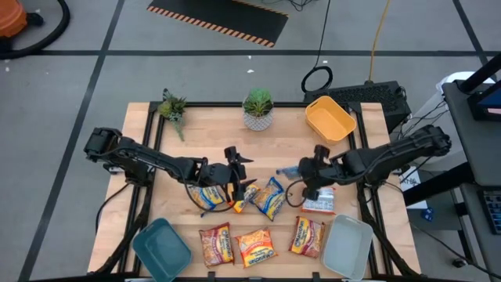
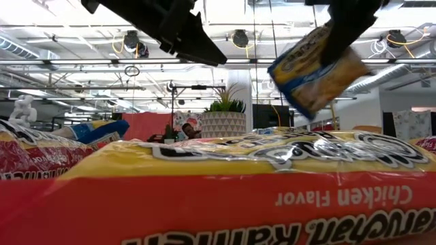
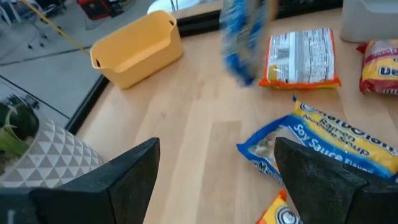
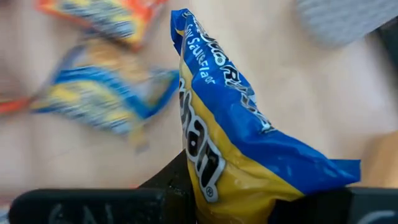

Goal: Sort Maruchan noodles
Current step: Put the right blue noodle pack into the gray bin

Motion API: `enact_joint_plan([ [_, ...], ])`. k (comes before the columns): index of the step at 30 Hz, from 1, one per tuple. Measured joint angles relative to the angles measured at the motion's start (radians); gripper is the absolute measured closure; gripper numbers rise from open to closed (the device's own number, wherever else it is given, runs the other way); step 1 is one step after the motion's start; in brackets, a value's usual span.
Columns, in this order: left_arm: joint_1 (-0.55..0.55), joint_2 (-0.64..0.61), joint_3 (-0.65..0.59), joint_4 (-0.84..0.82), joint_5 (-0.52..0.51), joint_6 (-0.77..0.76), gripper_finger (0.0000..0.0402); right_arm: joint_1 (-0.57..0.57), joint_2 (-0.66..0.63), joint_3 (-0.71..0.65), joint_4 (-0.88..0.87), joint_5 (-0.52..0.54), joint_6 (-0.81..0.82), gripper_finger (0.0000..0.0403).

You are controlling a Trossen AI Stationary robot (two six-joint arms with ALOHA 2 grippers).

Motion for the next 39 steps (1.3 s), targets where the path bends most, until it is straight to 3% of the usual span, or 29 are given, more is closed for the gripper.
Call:
enact_joint_plan([
  [4, -0.009, 0.000, -0.001, -0.017, 0.002, -0.001, 0.0080, 0.038, 0.000, 0.063, -0.087, -0.175, 0.147, 0.0312],
  [13, -0.024, 0.000, -0.001, -0.013, 0.002, -0.005, 0.0080, 0.156, -0.001, 0.202, -0.352, -0.368, 0.345, 0.0312],
  [20, -0.023, 0.000, -0.001, -0.012, 0.001, -0.001, 0.0080, 0.247, 0.005, 0.215, -0.386, -0.529, 0.464, 0.0312],
  [34, -0.023, 0.000, -0.001, -0.015, 0.002, -0.013, 0.0080, 0.533, 0.053, 0.166, -0.408, -0.530, 0.761, 0.0312],
  [39, -0.023, 0.000, -0.001, -0.015, 0.002, -0.024, 0.0080, 0.595, 0.053, 0.092, -0.393, -0.593, 0.872, 0.0312],
])
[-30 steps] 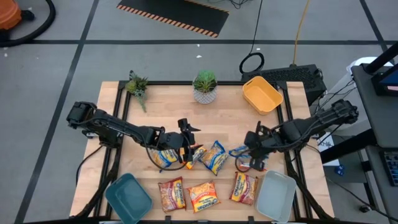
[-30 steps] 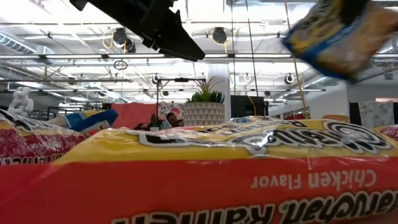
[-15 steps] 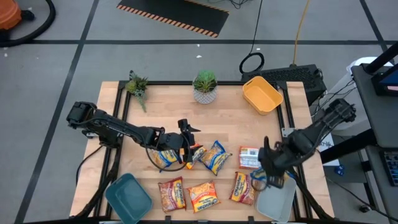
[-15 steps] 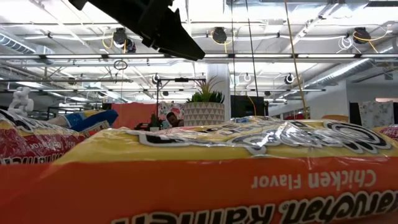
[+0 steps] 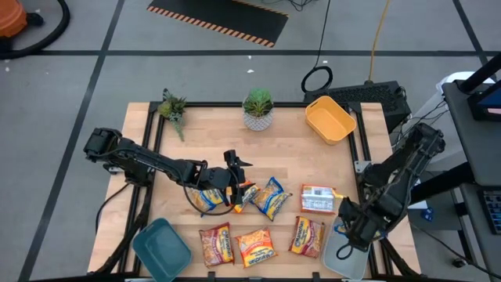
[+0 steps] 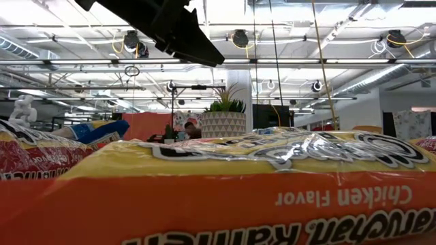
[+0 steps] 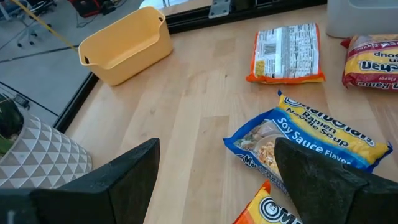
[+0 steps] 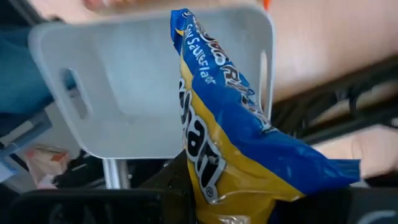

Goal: Sort Maruchan noodles
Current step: Put the right blue noodle pack into the gray bin

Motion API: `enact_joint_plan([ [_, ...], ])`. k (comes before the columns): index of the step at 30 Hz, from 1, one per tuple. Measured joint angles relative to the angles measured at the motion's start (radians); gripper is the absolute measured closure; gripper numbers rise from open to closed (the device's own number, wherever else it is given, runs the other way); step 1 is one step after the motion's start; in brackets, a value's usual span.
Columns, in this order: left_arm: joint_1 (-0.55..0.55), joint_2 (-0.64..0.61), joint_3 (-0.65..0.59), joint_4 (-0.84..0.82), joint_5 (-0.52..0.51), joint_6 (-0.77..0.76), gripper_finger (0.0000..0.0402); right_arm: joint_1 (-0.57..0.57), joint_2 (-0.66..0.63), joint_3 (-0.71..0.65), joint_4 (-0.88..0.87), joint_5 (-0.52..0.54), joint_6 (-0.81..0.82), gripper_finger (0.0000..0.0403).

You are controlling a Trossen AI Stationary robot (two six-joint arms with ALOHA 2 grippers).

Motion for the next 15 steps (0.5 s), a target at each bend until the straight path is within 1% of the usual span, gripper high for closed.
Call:
enact_joint_plan([
  [3, 0.000, 0.000, 0.000, 0.000, 0.000, -0.005, 0.0080, 0.025, 0.000, -0.042, 0.027, -0.029, 0.038, 0.0312],
  [6, 0.000, 0.000, 0.000, 0.005, 0.000, -0.003, 0.0080, 0.037, 0.000, -0.076, 0.058, -0.029, 0.042, 0.0307],
  [9, 0.000, 0.000, 0.000, 0.025, 0.000, 0.013, 0.0080, 0.038, 0.000, -0.103, 0.063, -0.040, 0.069, 0.0290],
  [15, 0.000, 0.000, 0.000, 0.067, 0.004, 0.019, 0.0080, 0.038, 0.000, -0.135, 0.063, -0.040, 0.071, 0.0262],
])
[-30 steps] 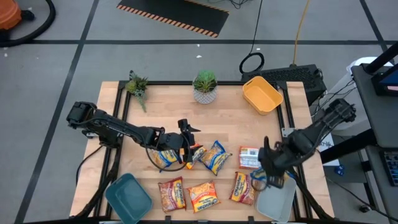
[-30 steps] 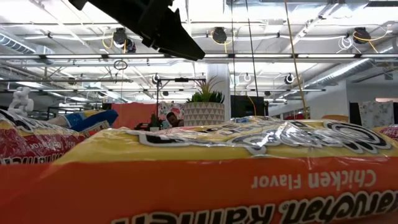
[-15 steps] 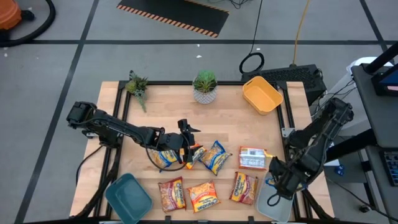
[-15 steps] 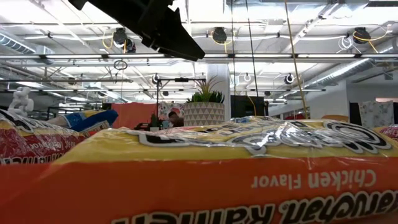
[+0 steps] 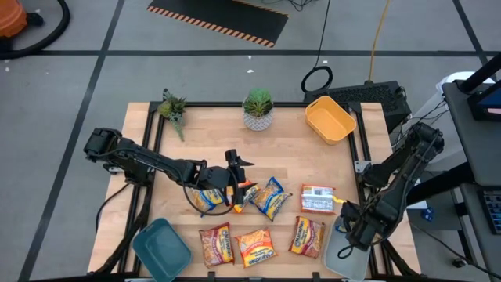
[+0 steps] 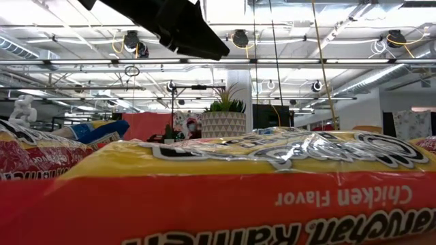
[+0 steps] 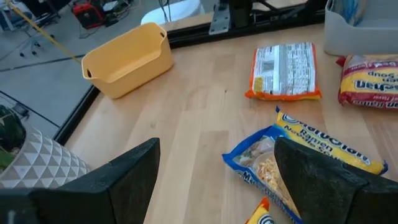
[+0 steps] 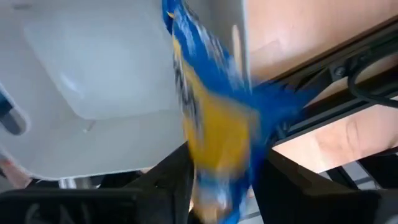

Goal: Sort Maruchan noodles
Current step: Put the right blue noodle pack into the gray bin

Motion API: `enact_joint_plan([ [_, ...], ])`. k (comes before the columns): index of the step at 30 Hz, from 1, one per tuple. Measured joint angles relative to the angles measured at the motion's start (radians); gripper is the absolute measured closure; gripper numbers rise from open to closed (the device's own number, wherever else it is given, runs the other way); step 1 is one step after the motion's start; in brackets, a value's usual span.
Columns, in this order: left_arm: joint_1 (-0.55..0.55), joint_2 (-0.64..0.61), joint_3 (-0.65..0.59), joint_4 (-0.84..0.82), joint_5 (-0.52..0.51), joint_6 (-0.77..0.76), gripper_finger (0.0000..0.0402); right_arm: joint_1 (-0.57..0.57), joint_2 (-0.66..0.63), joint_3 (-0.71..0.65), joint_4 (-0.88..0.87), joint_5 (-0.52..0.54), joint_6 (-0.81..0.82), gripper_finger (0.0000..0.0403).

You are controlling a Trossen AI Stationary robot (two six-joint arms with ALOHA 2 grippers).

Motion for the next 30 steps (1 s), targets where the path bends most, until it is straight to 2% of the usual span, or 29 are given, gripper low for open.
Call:
enact_joint_plan([
  [11, 0.000, 0.000, 0.000, 0.009, 0.001, 0.000, 0.0080, -0.003, 0.000, -0.001, -0.017, 0.038, -0.013, 0.0257],
  [23, -0.056, 0.000, 0.000, -0.004, 0.059, -0.040, 0.0080, -0.003, -0.010, 0.110, -0.206, 0.279, -0.039, 0.0257],
  [26, -0.078, 0.000, 0.000, -0.022, 0.058, -0.002, 0.0080, -0.003, -0.011, 0.166, -0.249, 0.454, -0.041, 0.0257],
  [30, -0.090, 0.001, 0.000, -0.060, 0.057, 0.044, 0.0080, 0.004, -0.011, 0.195, -0.202, 0.847, -0.151, 0.0257],
])
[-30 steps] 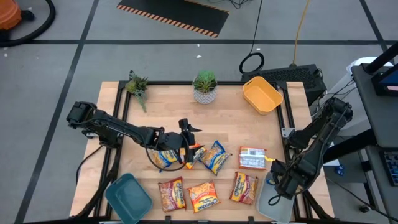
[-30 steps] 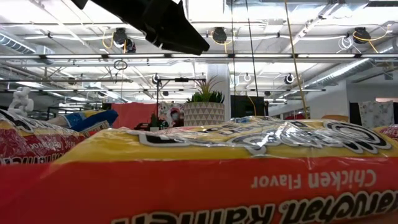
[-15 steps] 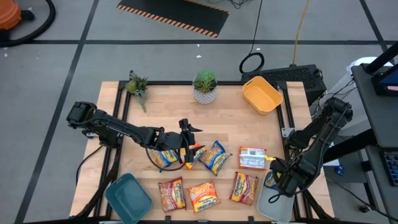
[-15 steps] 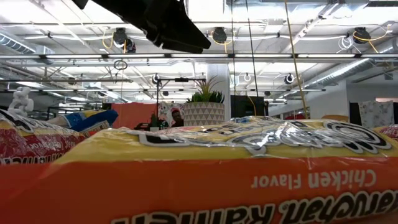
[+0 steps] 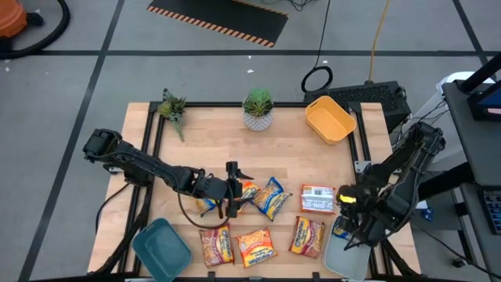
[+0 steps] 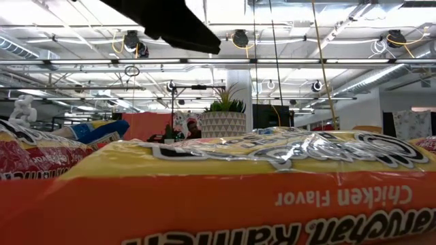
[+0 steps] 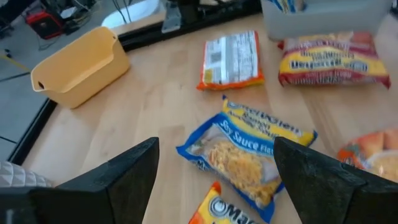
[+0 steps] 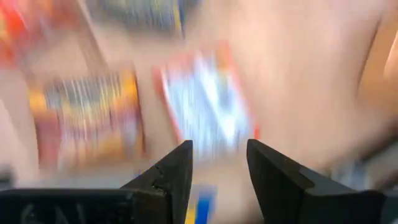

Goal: Sort Maruchan noodles
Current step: Put the right blue noodle pack into the gray bin

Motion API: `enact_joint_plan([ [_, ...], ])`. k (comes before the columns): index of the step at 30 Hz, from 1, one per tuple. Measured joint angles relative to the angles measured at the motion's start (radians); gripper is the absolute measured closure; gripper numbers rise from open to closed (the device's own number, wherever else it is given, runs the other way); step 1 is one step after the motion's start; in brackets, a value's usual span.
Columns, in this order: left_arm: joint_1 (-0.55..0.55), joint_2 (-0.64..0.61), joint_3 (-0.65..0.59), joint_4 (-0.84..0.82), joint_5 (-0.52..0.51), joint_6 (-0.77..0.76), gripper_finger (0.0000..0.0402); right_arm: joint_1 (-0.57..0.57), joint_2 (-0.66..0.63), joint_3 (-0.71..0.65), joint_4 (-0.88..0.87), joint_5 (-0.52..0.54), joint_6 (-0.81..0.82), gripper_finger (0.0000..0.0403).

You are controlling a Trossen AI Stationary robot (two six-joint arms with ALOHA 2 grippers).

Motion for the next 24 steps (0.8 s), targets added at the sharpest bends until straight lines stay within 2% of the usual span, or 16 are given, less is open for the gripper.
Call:
enact_joint_plan([
  [3, -0.010, 0.000, 0.000, -0.027, 0.000, 0.002, 0.0080, -0.026, 0.000, 0.000, 0.120, 0.201, -0.185, 0.0257],
  [7, -0.027, 0.000, 0.000, -0.089, 0.000, -0.032, 0.0080, -0.106, 0.000, 0.000, 0.330, 0.277, -0.426, 0.0257],
  [9, -0.037, 0.000, 0.000, -0.116, -0.001, -0.051, 0.0080, -0.144, 0.000, -0.009, 0.449, 0.269, -0.543, 0.0257],
  [12, -0.049, 0.000, 0.000, -0.127, -0.003, -0.063, 0.0080, -0.205, 0.001, -0.048, 0.619, 0.196, -0.710, 0.0257],
  [15, -0.056, 0.000, 0.000, -0.126, -0.003, -0.066, 0.0080, -0.263, 0.002, -0.101, 0.723, 0.146, -0.802, 0.0257],
  [24, -0.054, 0.000, 0.000, -0.128, -0.004, -0.069, 0.0080, -0.367, 0.001, -0.297, 0.812, 0.042, -0.802, 0.0257],
])
